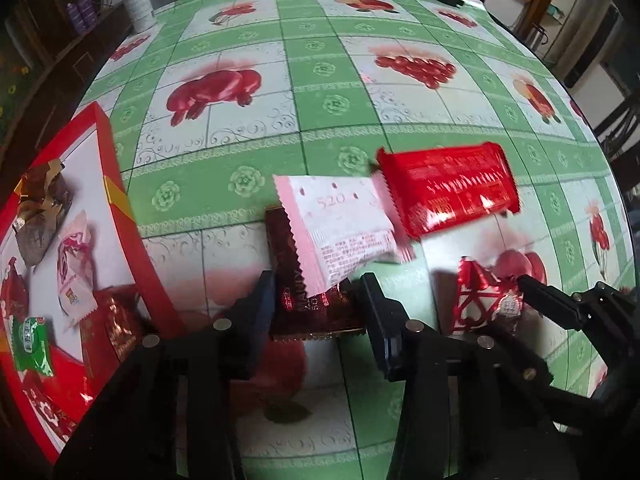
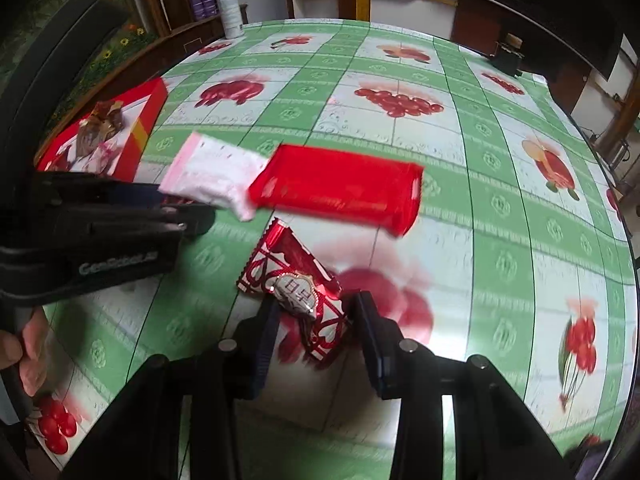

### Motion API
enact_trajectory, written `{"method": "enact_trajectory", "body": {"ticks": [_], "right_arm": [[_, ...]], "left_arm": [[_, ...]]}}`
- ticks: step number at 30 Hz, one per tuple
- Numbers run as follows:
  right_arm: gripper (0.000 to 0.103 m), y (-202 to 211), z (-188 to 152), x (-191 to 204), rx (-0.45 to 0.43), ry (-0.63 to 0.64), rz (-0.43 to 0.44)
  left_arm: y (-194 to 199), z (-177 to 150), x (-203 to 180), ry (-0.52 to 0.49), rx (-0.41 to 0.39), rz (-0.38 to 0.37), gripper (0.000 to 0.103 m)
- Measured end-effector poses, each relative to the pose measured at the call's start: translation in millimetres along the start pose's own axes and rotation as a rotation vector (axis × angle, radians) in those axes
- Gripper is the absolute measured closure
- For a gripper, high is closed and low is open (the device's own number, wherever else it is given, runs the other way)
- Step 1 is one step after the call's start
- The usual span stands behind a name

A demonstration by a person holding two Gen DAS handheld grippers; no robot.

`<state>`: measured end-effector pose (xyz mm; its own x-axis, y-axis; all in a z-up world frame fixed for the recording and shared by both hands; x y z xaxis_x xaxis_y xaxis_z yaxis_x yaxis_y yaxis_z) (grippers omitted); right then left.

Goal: Organize snacks
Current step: 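Grasp the brown Manly bag with the left tool while the right grasps the red-white packet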

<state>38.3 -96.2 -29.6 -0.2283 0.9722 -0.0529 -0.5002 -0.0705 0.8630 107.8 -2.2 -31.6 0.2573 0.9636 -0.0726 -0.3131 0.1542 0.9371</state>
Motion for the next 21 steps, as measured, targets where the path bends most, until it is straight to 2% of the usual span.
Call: {"method": "enact_trajectory", "body": {"ticks": [7,13,21], "right_arm": [[0.061,11,-20,1,-0.004,-0.018,0.02],[0.061,22,-42,-8,-0.037,-0.071,0.074],[0.061,29,-54,-9,-0.049,-0.078,0.052]], "left_arm": [[11,-31,-8,-0.043,-0.004,-0.026,0.061],[24,-62,-9,-0.085,-0.021,-0.046,0.061],[30,-79,-7,-0.093,-0.047,-0.055,0.061]]}}
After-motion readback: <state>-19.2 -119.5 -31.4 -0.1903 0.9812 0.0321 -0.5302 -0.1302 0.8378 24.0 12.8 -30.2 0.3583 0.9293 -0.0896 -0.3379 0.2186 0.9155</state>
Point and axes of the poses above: each gripper's, at about its wrist camera, not at the fingertips, and y roughly against the way its jaws point, x to its left, z to its top, the point moved 5 cm from there along -y, roughly the way its jaws point, and after that the axes turned 11 degrees about y, right-handed, at the moved point
